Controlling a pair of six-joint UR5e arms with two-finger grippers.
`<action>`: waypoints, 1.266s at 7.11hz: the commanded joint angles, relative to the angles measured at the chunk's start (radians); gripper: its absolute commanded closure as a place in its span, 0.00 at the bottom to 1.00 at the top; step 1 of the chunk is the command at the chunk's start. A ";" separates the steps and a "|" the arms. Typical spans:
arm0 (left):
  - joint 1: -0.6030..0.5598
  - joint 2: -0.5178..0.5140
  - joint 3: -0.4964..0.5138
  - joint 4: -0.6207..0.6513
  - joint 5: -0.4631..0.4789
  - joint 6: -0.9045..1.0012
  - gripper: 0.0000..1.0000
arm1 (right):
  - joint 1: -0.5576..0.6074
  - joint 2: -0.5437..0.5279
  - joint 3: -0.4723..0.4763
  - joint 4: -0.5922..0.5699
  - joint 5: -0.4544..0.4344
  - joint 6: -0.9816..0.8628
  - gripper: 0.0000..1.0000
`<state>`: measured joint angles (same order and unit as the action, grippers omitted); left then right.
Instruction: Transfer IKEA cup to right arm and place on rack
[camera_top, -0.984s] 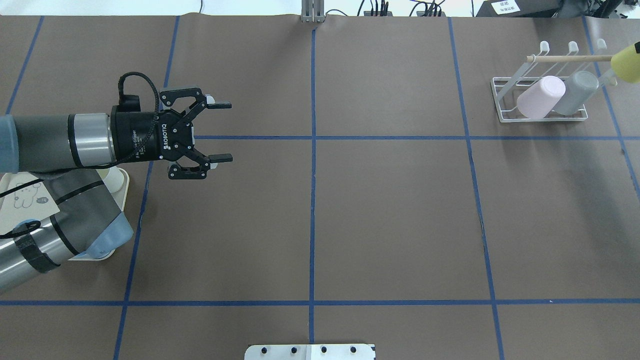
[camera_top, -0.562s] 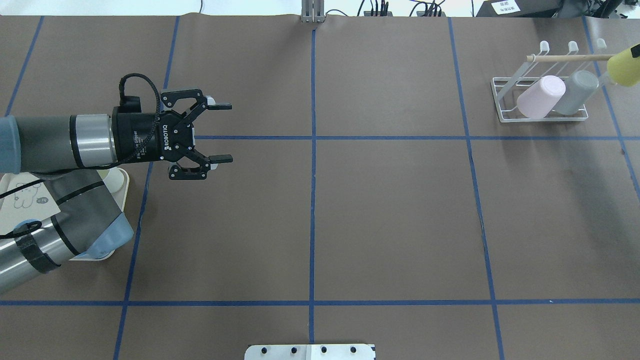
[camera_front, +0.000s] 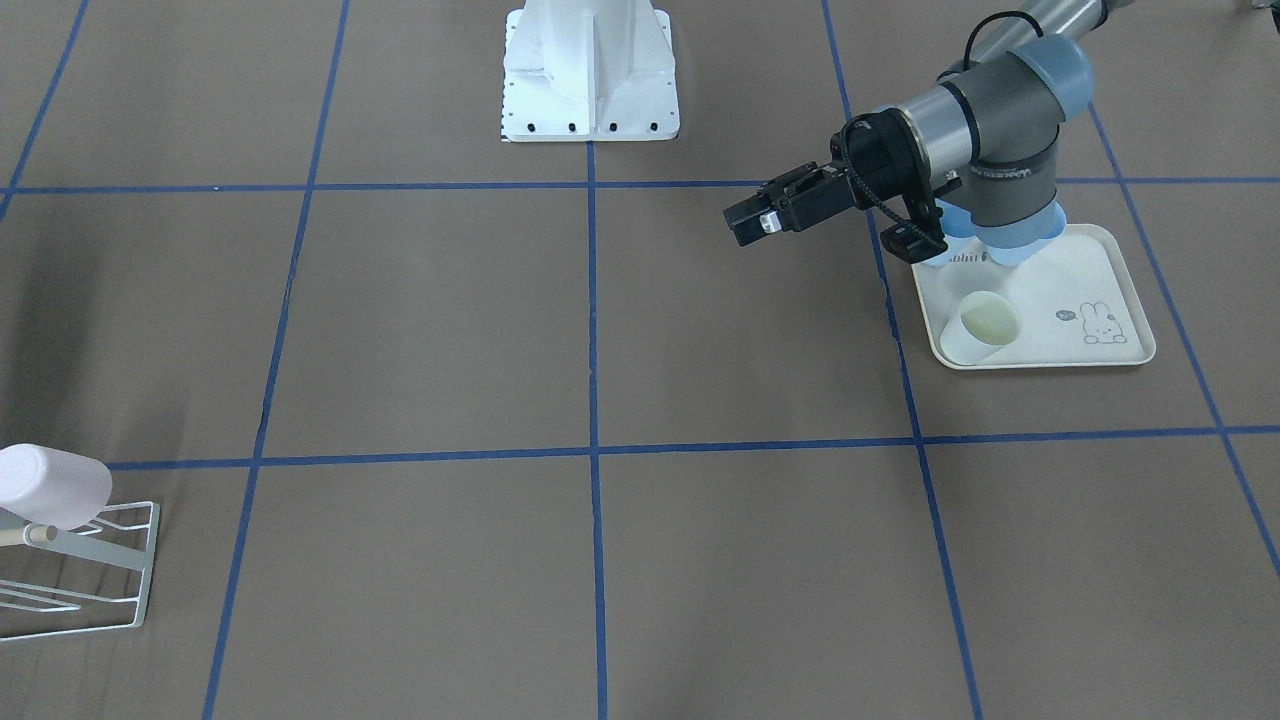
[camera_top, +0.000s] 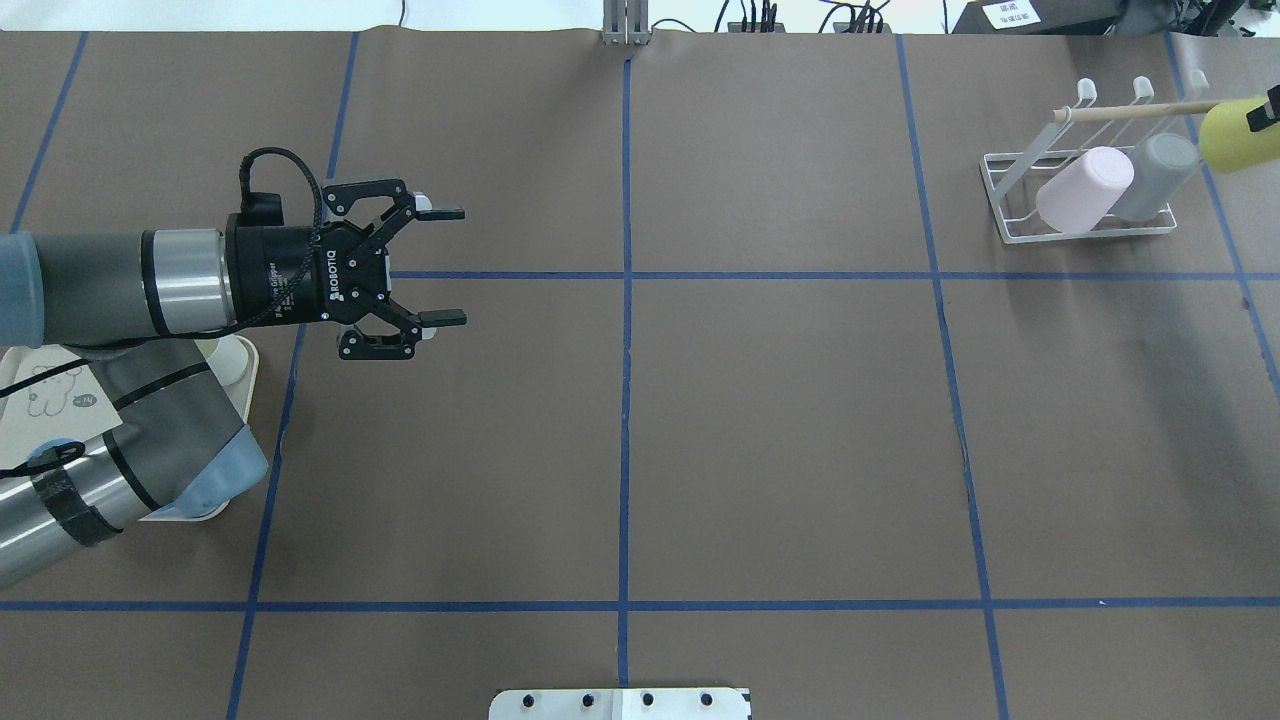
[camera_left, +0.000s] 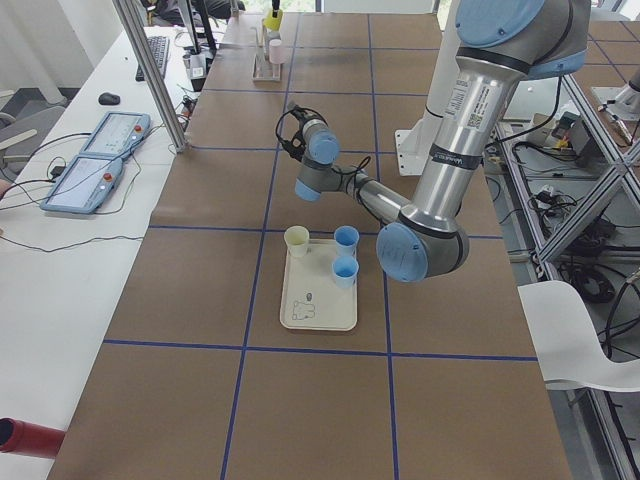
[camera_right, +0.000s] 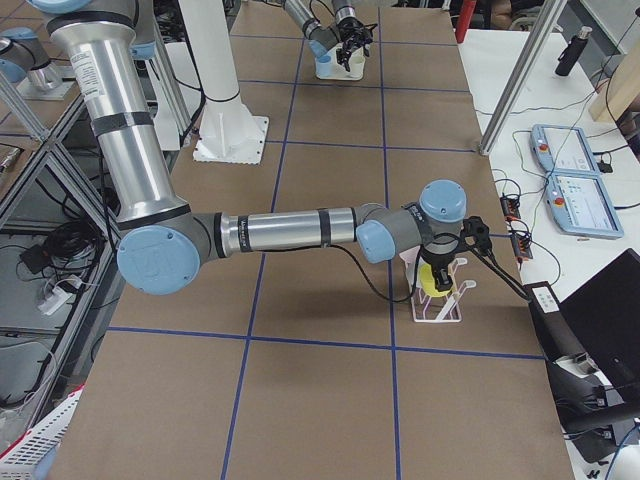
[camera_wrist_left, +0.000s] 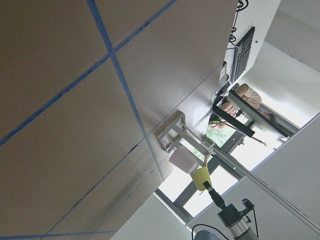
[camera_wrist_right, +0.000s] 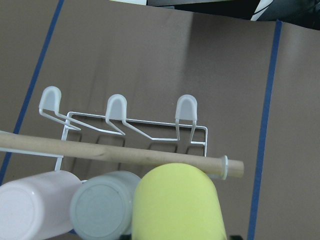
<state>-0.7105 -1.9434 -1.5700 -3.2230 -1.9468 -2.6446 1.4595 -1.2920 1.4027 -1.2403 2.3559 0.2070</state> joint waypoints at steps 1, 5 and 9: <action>0.002 0.000 0.002 0.000 0.000 0.000 0.00 | -0.001 -0.001 0.001 0.001 0.006 0.000 0.67; 0.005 -0.012 0.019 0.000 0.002 0.000 0.00 | -0.001 -0.032 0.012 0.002 0.020 -0.008 0.67; 0.005 -0.017 0.024 -0.001 0.002 0.000 0.00 | -0.005 -0.018 -0.024 -0.001 0.033 -0.012 0.68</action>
<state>-0.7064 -1.9599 -1.5464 -3.2239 -1.9451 -2.6446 1.4576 -1.3135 1.3851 -1.2393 2.3885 0.1947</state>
